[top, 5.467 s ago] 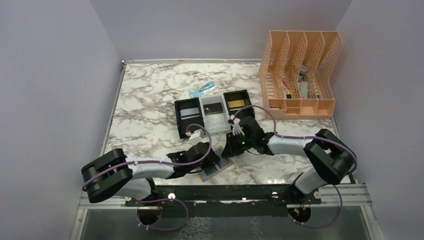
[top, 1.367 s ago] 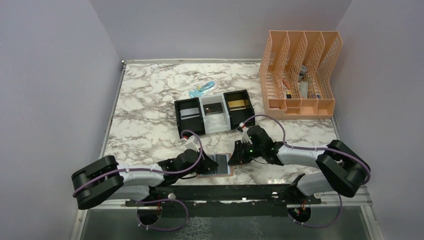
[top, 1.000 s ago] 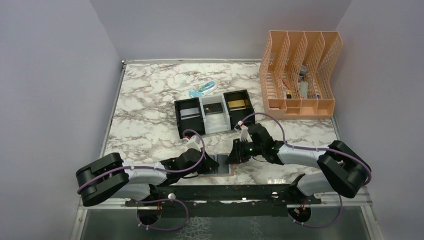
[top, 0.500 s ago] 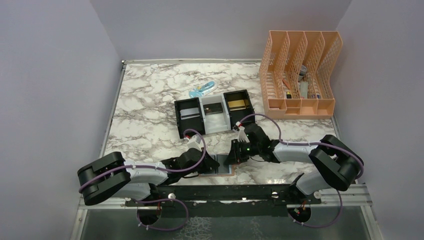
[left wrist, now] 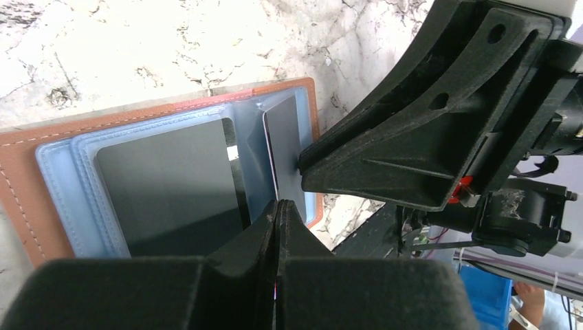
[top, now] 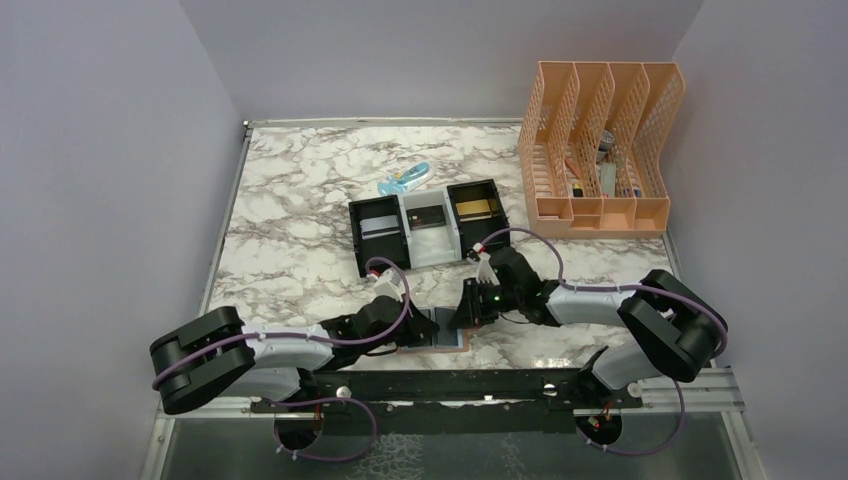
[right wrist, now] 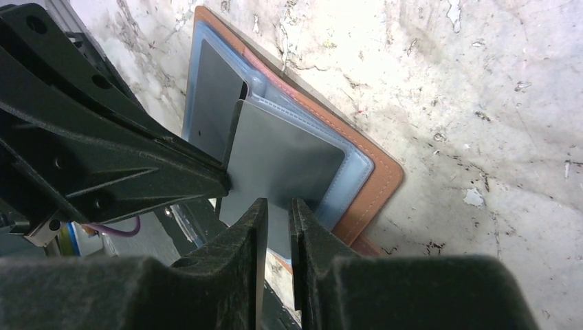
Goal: Take the credit cards out of the card holder
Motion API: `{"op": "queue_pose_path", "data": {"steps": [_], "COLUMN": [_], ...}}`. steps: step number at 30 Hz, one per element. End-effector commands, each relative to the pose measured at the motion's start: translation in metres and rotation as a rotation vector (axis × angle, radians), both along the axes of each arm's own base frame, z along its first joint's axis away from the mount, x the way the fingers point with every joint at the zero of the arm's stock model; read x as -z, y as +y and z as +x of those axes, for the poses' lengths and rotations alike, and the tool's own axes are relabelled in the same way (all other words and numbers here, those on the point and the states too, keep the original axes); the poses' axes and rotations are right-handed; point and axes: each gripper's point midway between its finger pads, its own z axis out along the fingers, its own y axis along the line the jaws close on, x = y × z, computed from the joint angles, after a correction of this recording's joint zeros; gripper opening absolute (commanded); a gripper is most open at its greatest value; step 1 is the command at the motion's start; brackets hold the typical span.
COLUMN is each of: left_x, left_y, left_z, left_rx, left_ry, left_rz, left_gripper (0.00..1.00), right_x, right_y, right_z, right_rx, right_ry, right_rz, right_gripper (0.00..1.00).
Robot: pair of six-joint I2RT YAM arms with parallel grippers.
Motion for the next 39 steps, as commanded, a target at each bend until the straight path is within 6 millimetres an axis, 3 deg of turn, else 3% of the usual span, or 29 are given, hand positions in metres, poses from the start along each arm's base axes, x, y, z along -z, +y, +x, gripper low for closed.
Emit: {"op": "queue_pose_path", "data": {"steps": [1, 20, 24, 33, 36, 39], "left_x": [-0.03, -0.026, -0.025, -0.021, -0.019, -0.017], "left_y": [-0.012, 0.008, 0.008, 0.0, -0.003, -0.004], "left_z": [0.005, 0.004, 0.004, 0.004, 0.004, 0.004], "left_rx": [-0.001, -0.056, -0.055, -0.027, -0.018, -0.017], "left_ry": [-0.055, -0.06, -0.059, -0.05, -0.043, -0.037], "left_rz": [-0.11, -0.133, -0.129, -0.102, -0.091, -0.084], "left_gripper": [0.0, 0.0, 0.0, 0.0, 0.0, 0.0], "right_x": [0.038, 0.035, 0.02, -0.037, -0.041, -0.029], "right_y": [-0.03, -0.03, -0.021, 0.009, 0.016, 0.014], "right_z": [-0.004, 0.0, -0.002, -0.001, -0.004, -0.004], "right_rx": [0.069, 0.072, 0.024, -0.124, -0.16, -0.154], "right_ry": [0.02, 0.007, -0.019, -0.114, -0.106, -0.071], "right_rz": [-0.168, -0.181, -0.115, 0.069, 0.101, 0.07], "right_gripper": [0.2, 0.19, 0.19, 0.23, 0.25, 0.25]}}
